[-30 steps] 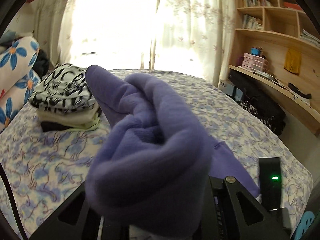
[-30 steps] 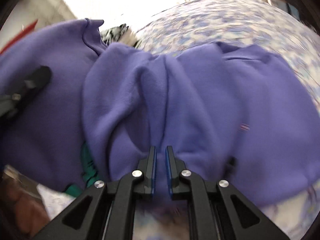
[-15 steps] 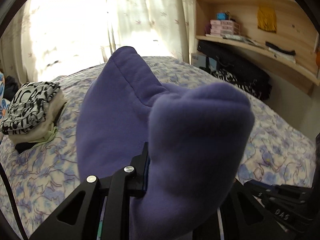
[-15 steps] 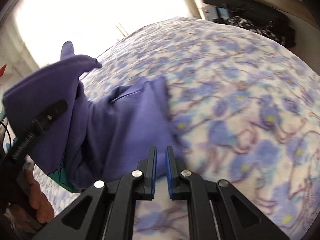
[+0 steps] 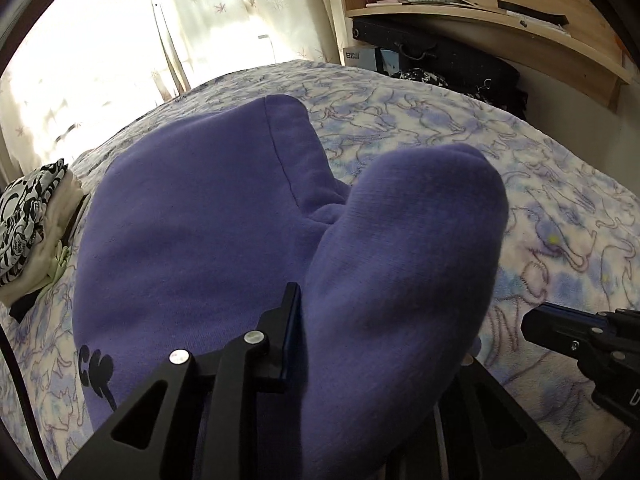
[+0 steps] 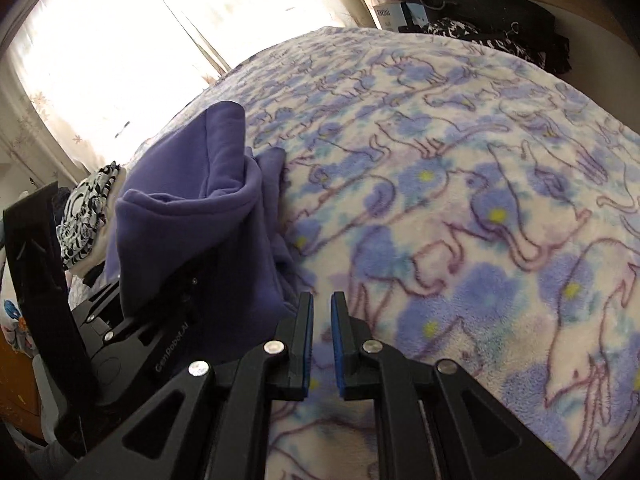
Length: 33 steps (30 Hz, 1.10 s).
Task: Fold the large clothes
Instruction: 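Fold the lifted half over the other half with both tools and release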
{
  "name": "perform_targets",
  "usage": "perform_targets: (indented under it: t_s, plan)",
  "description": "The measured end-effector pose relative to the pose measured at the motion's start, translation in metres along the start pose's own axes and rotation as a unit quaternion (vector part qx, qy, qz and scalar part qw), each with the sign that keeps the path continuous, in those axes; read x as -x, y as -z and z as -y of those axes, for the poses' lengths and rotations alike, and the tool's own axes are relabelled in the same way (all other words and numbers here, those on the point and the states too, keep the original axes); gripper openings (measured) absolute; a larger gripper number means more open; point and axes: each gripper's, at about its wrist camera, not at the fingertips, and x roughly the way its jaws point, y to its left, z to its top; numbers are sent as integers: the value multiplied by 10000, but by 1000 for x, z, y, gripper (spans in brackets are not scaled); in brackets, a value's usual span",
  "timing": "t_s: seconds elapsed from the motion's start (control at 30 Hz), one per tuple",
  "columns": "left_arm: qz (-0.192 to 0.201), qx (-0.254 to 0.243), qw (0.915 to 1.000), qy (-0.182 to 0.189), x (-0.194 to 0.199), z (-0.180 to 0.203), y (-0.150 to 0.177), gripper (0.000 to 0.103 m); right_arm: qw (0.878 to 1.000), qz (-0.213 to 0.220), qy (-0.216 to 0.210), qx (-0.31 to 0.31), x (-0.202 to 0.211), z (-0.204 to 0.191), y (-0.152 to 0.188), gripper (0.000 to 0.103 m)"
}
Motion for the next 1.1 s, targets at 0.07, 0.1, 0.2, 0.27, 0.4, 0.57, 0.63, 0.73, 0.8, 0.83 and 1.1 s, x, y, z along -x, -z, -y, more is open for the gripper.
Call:
perform_targets:
  t_s: [0.07, 0.1, 0.2, 0.27, 0.4, 0.57, 0.63, 0.73, 0.8, 0.83, 1.1]
  plan:
    - [21, -144, 9999, 40, 4, 2, -1, 28, 10000, -18, 21, 10, 0, 2, 1, 9]
    - [11, -203, 9997, 149, 5, 1, -2, 41, 10000, -18, 19, 12, 0, 2, 1, 9]
    - [37, -242, 9987, 458, 16, -3, -3, 66, 10000, 11, 9, 24, 3, 1, 0, 9]
    - [59, -194, 9979, 614, 21, -6, -4, 72, 10000, 54, -1, 43, 6, -1, -1, 9]
    - [-64, 81, 9925, 1215, 31, -18, -8, 74, 9999, 113, -30, 122, 11, -7, -4, 9]
    - [-289, 530, 9835, 1705, 42, -34, -9, 74, 9997, 123, -87, 203, 16, -14, -7, 9]
    - [-370, 704, 9802, 1815, 48, -42, -10, 75, 9995, 122, -121, 251, 18, -19, -9, 9]
    - [-419, 867, 9780, 1852, 57, -51, -10, 75, 9991, 101, -176, 385, 22, -28, -12, 9]
    - [-403, 938, 9778, 1832, 63, -57, -10, 76, 9986, 85, -219, 468, 25, -34, -14, 9]
    - [-371, 987, 9778, 1813, 68, -62, -9, 76, 9984, 91, -244, 508, 28, -38, -15, 12]
    - [-63, 1628, 9753, 1492, 99, -115, 0, 77, 9941, 180, -712, 793, 54, -65, -39, 31]
